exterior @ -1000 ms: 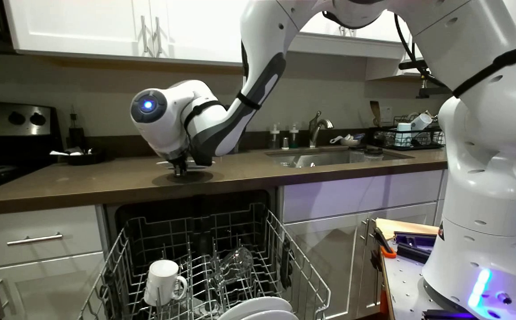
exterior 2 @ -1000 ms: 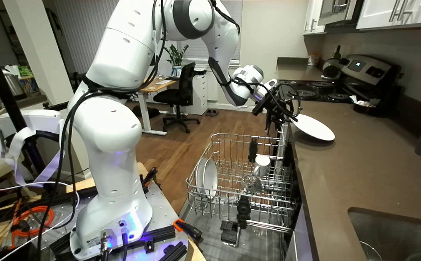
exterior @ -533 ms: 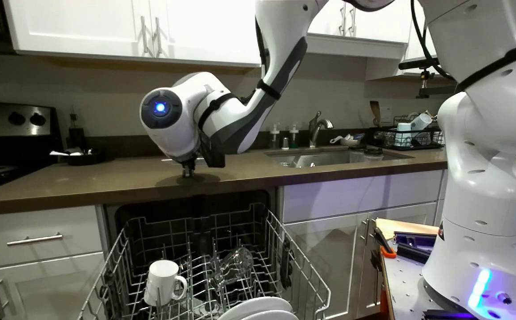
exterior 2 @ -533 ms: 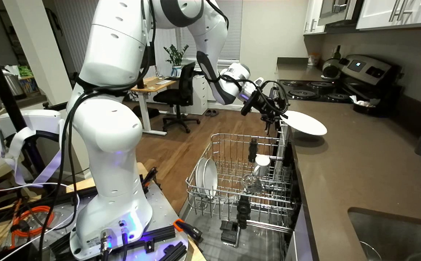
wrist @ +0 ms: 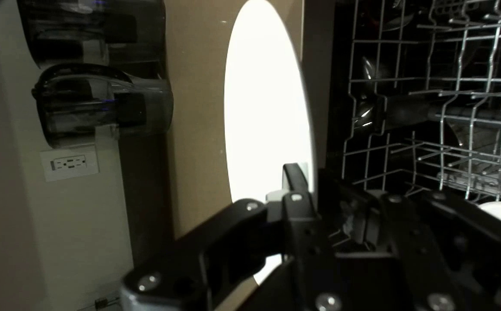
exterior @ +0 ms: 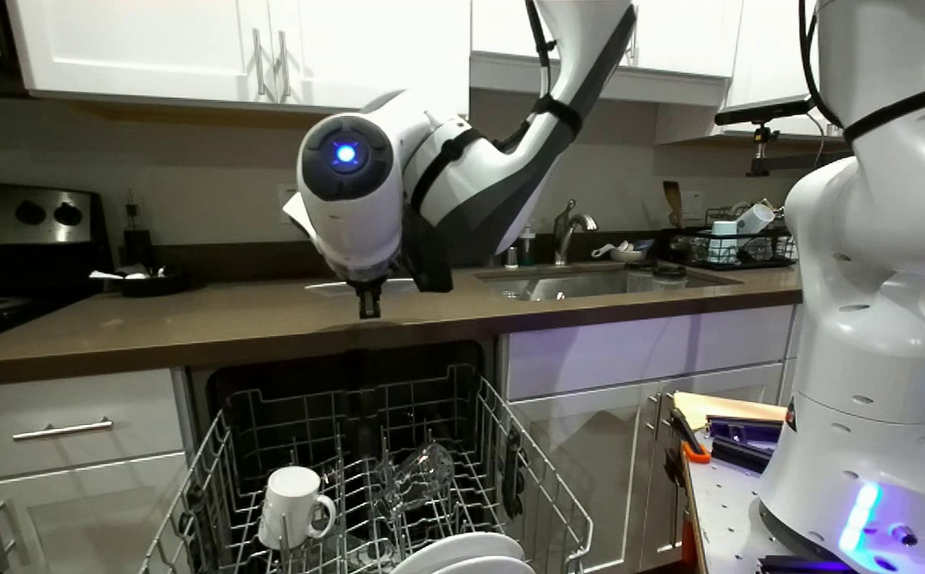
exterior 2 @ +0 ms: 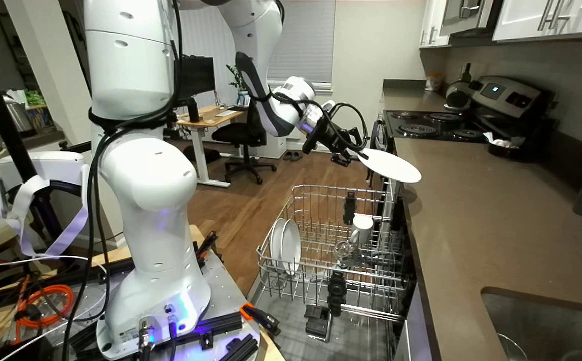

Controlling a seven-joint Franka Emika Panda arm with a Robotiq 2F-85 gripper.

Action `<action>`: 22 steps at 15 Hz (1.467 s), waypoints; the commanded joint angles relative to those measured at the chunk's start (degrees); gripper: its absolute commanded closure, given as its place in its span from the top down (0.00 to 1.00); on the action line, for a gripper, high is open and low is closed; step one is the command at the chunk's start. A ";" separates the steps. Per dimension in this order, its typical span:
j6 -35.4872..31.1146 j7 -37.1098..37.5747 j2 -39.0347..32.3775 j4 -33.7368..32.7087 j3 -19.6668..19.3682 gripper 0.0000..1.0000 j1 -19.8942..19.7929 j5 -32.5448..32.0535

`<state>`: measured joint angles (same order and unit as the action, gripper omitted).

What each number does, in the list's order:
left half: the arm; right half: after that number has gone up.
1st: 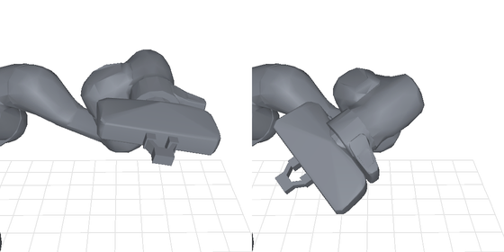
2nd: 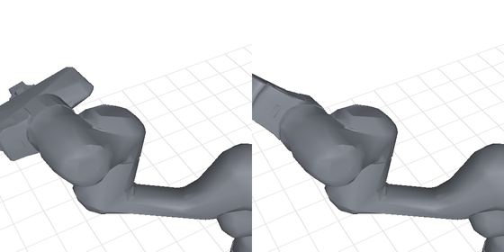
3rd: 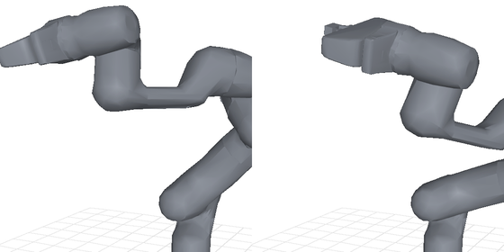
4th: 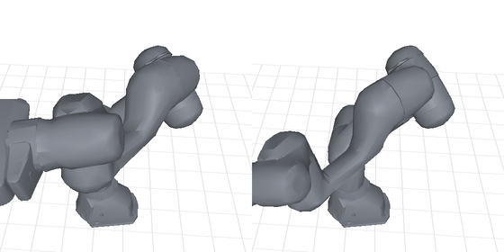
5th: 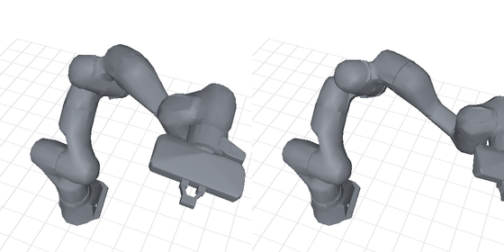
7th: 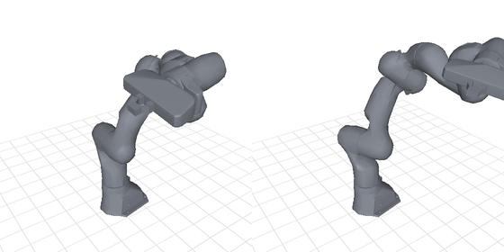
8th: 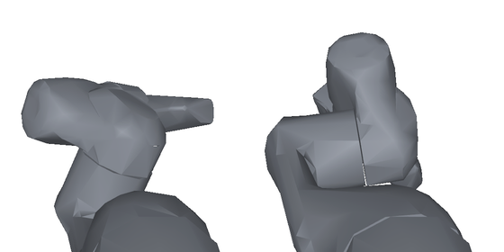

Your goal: Put the plate in the dishwasher

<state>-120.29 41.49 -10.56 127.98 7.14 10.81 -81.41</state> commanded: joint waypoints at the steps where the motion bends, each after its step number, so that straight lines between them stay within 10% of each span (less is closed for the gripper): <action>1: -1.18 -2.89 10.52 9.54 2.84 0.08 0.19 4.19; 8: -7.38 -11.58 24.42 20.08 5.30 0.08 2.88 17.54; 22: -12.96 -51.15 39.33 20.13 -3.83 0.08 2.58 60.24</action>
<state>-134.50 -2.75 26.92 149.26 4.39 13.78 -27.44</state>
